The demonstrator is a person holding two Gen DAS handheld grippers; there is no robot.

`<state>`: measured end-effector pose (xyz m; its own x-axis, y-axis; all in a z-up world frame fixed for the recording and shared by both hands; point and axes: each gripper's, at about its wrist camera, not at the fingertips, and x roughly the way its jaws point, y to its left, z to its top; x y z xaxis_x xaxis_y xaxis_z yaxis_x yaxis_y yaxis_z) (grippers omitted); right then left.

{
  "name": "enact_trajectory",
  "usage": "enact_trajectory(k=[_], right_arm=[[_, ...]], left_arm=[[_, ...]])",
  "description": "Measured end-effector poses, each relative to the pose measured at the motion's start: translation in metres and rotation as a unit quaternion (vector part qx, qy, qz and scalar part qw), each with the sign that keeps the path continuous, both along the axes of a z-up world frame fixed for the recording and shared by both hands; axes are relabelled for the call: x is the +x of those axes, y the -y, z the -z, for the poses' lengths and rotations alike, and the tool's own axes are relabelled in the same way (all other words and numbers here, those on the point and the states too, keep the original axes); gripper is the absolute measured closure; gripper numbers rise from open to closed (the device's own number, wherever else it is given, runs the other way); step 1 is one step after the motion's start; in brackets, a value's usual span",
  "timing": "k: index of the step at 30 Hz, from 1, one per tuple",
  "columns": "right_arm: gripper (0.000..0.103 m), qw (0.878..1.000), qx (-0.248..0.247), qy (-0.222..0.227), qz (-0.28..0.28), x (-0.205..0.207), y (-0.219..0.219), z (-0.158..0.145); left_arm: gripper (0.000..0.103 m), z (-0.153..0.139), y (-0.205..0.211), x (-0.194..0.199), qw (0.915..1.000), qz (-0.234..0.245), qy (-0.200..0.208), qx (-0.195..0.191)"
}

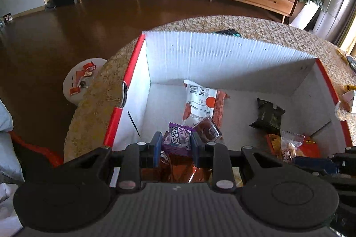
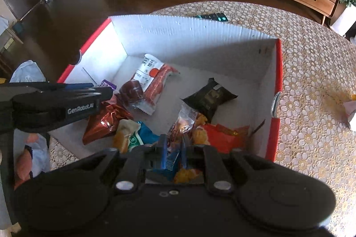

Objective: Organize snacks
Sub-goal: 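Open both tools to drop the purple candy bar and clear packet into the box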

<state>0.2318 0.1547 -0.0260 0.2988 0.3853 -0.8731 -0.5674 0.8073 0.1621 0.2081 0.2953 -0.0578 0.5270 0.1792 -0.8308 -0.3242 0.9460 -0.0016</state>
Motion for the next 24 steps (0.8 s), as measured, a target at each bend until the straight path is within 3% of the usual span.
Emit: enact_trajectory(k=[11, 15, 18, 21, 22, 24], right_arm=[[0.083, 1.000, -0.002, -0.005, 0.000, 0.000, -0.003, 0.006], [0.080, 1.000, -0.003, -0.002, 0.002, -0.002, -0.001, 0.004], [0.077, 1.000, 0.002, -0.003, 0.004, -0.003, 0.002, 0.001], [0.070, 1.000, 0.004, 0.001, 0.005, -0.005, 0.005, -0.003], [0.067, 1.000, 0.006, 0.002, 0.006, -0.006, 0.007, -0.004], [0.062, 1.000, 0.011, 0.005, 0.006, -0.008, 0.010, -0.007]], left_arm=[[0.076, 0.006, -0.002, 0.006, 0.9999, -0.001, -0.011, -0.001], [0.071, 0.004, -0.004, 0.005, 0.9998, -0.004, -0.012, -0.017], [0.060, 0.002, -0.002, 0.002, 0.9995, 0.000, -0.006, -0.030], [0.041, -0.003, 0.004, -0.002, 0.9995, 0.004, 0.002, -0.031], [0.030, -0.005, 0.007, -0.003, 0.9997, 0.004, 0.004, -0.025], [0.027, -0.009, 0.012, -0.007, 0.9999, 0.006, 0.011, -0.011]])
